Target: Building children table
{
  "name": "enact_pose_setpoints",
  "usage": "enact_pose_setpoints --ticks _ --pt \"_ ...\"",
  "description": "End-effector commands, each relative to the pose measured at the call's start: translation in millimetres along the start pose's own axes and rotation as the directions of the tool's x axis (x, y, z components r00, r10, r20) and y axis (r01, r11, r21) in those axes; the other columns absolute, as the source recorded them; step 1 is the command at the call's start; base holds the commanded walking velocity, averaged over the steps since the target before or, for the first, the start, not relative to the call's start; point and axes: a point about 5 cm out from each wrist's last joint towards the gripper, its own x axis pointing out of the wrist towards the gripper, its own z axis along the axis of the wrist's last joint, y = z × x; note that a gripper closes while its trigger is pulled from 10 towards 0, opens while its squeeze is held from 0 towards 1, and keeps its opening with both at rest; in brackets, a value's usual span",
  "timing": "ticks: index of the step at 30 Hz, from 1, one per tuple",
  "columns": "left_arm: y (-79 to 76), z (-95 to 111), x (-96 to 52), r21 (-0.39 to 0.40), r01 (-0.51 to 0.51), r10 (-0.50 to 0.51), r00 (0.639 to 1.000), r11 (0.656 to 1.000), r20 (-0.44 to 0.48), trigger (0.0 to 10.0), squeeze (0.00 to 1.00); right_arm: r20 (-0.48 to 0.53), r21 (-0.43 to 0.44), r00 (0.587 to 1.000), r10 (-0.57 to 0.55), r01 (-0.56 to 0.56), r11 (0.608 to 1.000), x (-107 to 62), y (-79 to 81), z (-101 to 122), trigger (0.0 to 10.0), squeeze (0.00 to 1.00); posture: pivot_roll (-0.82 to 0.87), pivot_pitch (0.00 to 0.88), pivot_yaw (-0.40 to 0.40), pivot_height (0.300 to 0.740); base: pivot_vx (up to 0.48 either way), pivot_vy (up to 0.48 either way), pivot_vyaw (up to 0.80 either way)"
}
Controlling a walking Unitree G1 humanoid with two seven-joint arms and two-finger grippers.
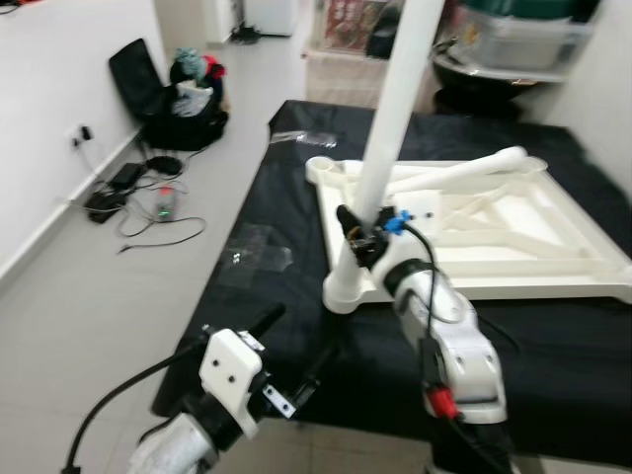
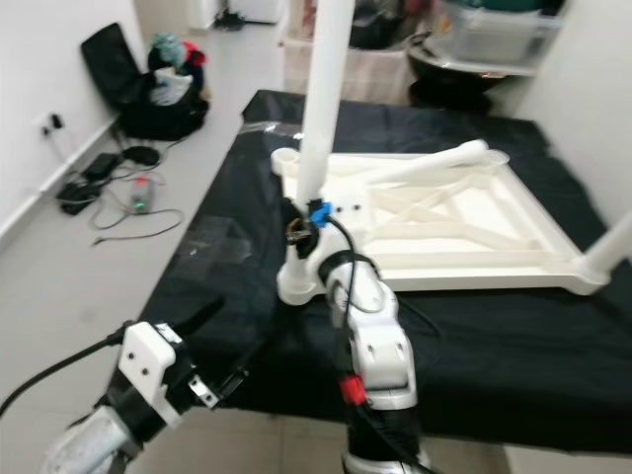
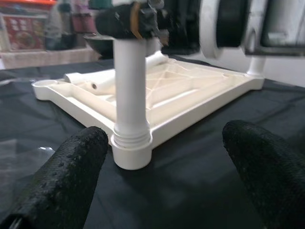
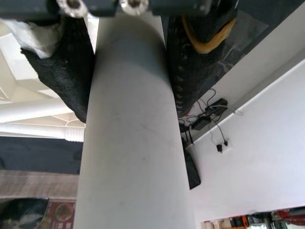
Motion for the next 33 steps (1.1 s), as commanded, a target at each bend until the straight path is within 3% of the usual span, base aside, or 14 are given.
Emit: enact_pose_setpoints --ticks 1,2,3,5,6,10,12,16,17,22,23,25,26,33 --pt "-1.7 -2 0.5 -0.004 -0.001 0.001 1.0 1.0 -0.002 10.0 0.0 -0.25 0.105 0.96 0.129 -0.105 0.989 0.3 3.9 -40 10.0 0.0 -0.02 0.141 -0.05 0.74 0.0 0.0 0.0" --pt "-1.7 -2 0.5 -0.004 -0.001 0.001 1.0 1.0 -0.002 10.0 0.0 -0.25 0.105 0.96 0.129 -0.105 0.989 0.3 3.9 -40 10.0 0.0 -0.02 0.141 -0.05 0.74 0.0 0.0 0.0" --pt "-3.0 -2 0.5 -0.004 -0.001 0.001 1.0 1.0 0.0 10.0 0.0 -0.234 0.109 0.934 0.272 -0.252 0.961 0.1 7.6 -31 10.0 1.0 -0.03 0.15 -0.047 0.74 0.0 0.0 0.0" --pt "-3.7 -2 0.5 -0.005 0.0 0.0 1.0 1.0 0.001 10.0 0.0 -0.223 0.111 0.912 0.344 -0.327 0.938 -2.5 13.0 -24 10.0 1.0 -0.03 0.15 -0.047 0.74 0.0 0.0 0.0" --pt "-4.9 -1 -1.2 -0.01 0.003 -0.003 1.0 1.0 0.001 10.0 0.0 -0.127 0.083 0.886 0.446 -0.438 0.895 -1.5 9.9 -6 10.0 1.0 -0.02 0.165 -0.043 0.74 0.0 0.0 0.0" --pt "-5.2 -1 -3.2 -0.012 0.006 -0.006 1.0 1.0 0.0 10.0 0.0 -0.041 0.055 0.881 0.472 -0.47 0.881 3.0 -1.5 10 10.0 1.0 -0.02 0.175 -0.041 0.74 0.0 0.0 0.0" --pt "-5.3 3 -6.9 -0.013 0.009 -0.009 1.0 1.0 0.001 10.0 0.0 0.004 -0.026 0.811 0.585 -0.585 0.811 8.0 -18.7 32 10.0 1.0 0.0 0.203 -0.036 0.74 0.0 0.0 0.0" --pt "-5.6 5 -8.9 -0.013 0.01 -0.01 1.0 1.0 0.001 10.0 0.0 -0.007 -0.097 0.762 0.648 -0.645 0.758 9.8 -27.9 42 10.0 1.0 0.01 0.216 -0.034 0.74 0.0 0.0 0.0" --pt "-5.9 7 -10.0 -0.012 0.01 -0.01 1.0 1.0 0.0 10.0 0.0 -0.039 -0.118 0.724 0.688 -0.687 0.717 9.9 -34.0 45 10.0 0.0 0.02 0.228 -0.028 0.74 0.0 0.0 0.0" --pt "-7.5 11 -12.8 -0.012 0.011 -0.011 1.0 1.0 -0.003 10.0 0.0 -0.116 -0.14 0.63 0.768 -0.776 0.616 8.5 -51.4 53 10.0 0.0 0.03 0.236 -0.026 0.74 0.0 0.0 0.0" --pt "-8.6 11 -12.7 -0.012 0.013 -0.013 1.0 1.0 -0.004 10.0 0.0 -0.099 -0.147 0.628 0.772 -0.777 0.612 11.4 -54.5 59 6.7 0.0 0.03 0.24 -0.024 0.74 0.0 0.0 0.0" --pt "-9.4 12 -12.5 -0.013 0.014 -0.014 1.0 1.0 -0.004 10.0 0.0 -0.086 -0.154 0.627 0.774 -0.776 0.611 13.5 -56.5 64 6.7 0.0 0.03 0.24 -0.024 0.74 0.0 0.0 0.0" --pt "-10.6 12 -11.5 -0.013 0.015 -0.015 1.0 1.0 -0.006 10.0 0.0 -0.056 -0.158 0.621 0.782 -0.778 0.607 17.8 -60.0 71 0.0 0.0 0.03 0.243 -0.022 0.74 0.0 0.0 0.0" --pt "-10.9 12 -8.2 -0.013 0.016 -0.016 1.0 1.0 -0.011 10.0 0.0 -0.057 -0.172 0.562 0.825 -0.82 0.546 8.6 -52.1 66 0.0 0.0 0.02 0.222 -0.019 0.74 0.0 0.0 0.0"
